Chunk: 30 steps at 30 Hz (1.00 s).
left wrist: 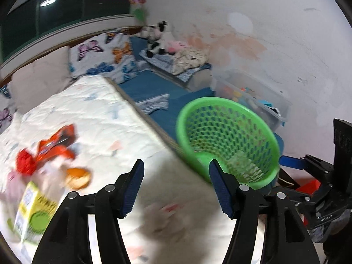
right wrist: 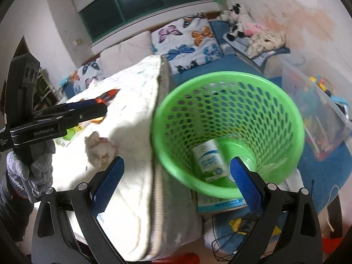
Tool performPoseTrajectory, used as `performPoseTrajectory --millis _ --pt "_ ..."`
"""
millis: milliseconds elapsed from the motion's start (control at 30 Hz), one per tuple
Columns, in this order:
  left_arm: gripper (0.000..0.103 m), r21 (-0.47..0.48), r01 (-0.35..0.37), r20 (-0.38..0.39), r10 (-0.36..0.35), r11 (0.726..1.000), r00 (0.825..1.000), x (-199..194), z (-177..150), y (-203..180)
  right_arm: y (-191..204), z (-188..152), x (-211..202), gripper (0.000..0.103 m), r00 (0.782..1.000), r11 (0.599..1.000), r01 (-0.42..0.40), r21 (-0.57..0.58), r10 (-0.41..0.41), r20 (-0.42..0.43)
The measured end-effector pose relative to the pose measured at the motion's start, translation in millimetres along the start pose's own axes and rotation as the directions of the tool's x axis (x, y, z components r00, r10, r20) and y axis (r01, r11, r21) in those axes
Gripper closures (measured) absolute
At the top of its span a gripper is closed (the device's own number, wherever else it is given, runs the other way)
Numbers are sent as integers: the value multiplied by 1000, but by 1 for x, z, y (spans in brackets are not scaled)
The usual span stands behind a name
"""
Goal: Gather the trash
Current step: 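Grasp the crumpled tissue with the right gripper while the left gripper grasps the clear cup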
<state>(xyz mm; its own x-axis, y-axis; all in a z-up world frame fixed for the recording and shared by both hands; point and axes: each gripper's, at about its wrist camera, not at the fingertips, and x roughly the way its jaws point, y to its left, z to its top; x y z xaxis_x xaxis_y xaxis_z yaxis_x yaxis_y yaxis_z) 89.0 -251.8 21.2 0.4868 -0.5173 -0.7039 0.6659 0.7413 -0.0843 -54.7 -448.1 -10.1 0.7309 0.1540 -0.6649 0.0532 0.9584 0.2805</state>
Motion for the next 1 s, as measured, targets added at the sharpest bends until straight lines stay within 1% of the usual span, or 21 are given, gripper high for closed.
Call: performPoseTrajectory --millis 100,267,400,500,733,867,1000 --pt "43 -20 -48 9 48 999 999 -15 -12 20 21 0 5 7 1000 999 -16 -38 16 -5" --pt "43 -55 -122 -2 122 991 993 -33 -34 51 47 0 17 7 999 995 -46 -86 44 -22" --pt "41 -102 -176 -31 174 979 984 -36 -50 77 65 0 27 7 997 991 -72 -114 68 -40" --pt "39 -132 -201 -57 195 971 979 -35 -62 91 76 -1 34 7 996 987 -83 -137 77 -50" --pt "38 -154 -215 -103 200 965 974 -21 -78 103 94 -1 50 8 993 980 -106 -169 94 -75" --pt "36 -177 -188 -113 170 966 979 -12 -80 108 100 -2 53 9 993 977 -106 -183 93 -79" --pt "36 -171 -172 -117 153 970 981 -7 -80 105 101 -3 56 9 992 977 -105 -185 91 -82"
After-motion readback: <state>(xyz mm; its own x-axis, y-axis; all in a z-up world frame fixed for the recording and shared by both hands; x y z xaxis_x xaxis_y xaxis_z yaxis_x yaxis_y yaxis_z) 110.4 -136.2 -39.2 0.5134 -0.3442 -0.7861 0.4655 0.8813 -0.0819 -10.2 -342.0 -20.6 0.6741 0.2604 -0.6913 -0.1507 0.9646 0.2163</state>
